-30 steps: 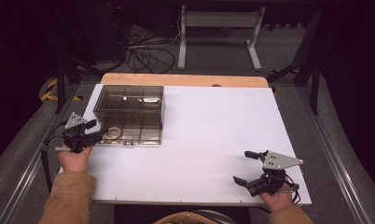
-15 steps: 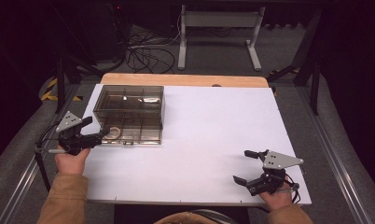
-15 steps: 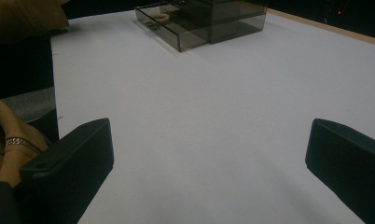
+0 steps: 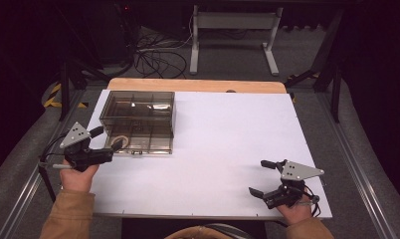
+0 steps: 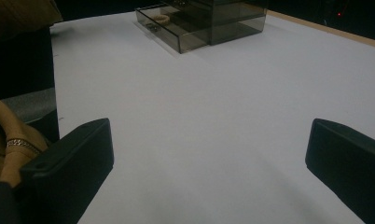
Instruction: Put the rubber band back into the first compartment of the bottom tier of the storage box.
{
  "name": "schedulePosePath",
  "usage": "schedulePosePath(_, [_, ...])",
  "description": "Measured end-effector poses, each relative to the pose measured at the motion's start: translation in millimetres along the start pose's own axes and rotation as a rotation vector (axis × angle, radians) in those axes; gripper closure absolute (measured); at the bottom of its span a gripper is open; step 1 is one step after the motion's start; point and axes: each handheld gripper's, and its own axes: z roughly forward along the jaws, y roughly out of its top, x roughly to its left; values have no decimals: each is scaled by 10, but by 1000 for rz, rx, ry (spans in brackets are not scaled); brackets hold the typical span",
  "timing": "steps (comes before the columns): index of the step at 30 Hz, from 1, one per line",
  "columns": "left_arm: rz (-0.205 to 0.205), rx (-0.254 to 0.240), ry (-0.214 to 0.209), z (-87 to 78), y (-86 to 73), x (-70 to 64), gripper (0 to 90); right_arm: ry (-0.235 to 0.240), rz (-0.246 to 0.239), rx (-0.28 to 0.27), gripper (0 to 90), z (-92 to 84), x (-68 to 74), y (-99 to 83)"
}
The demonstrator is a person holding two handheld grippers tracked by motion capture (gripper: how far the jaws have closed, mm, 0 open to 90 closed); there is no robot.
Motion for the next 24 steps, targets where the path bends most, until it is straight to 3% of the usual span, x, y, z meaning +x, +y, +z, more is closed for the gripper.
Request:
schedulePosePath(6, [27,-20,-50,-49,-1,-172,127,0,-1,-2,17,-4,-1,1])
schedulePosePath(14, [22,-41,-138,-80,-77,-340,115,2,1,-4,17,-5,0,0])
schedulePosePath(24, [46,-40,-194,-92,-225,-514,104,4,4,-6,17,-6,-1,0])
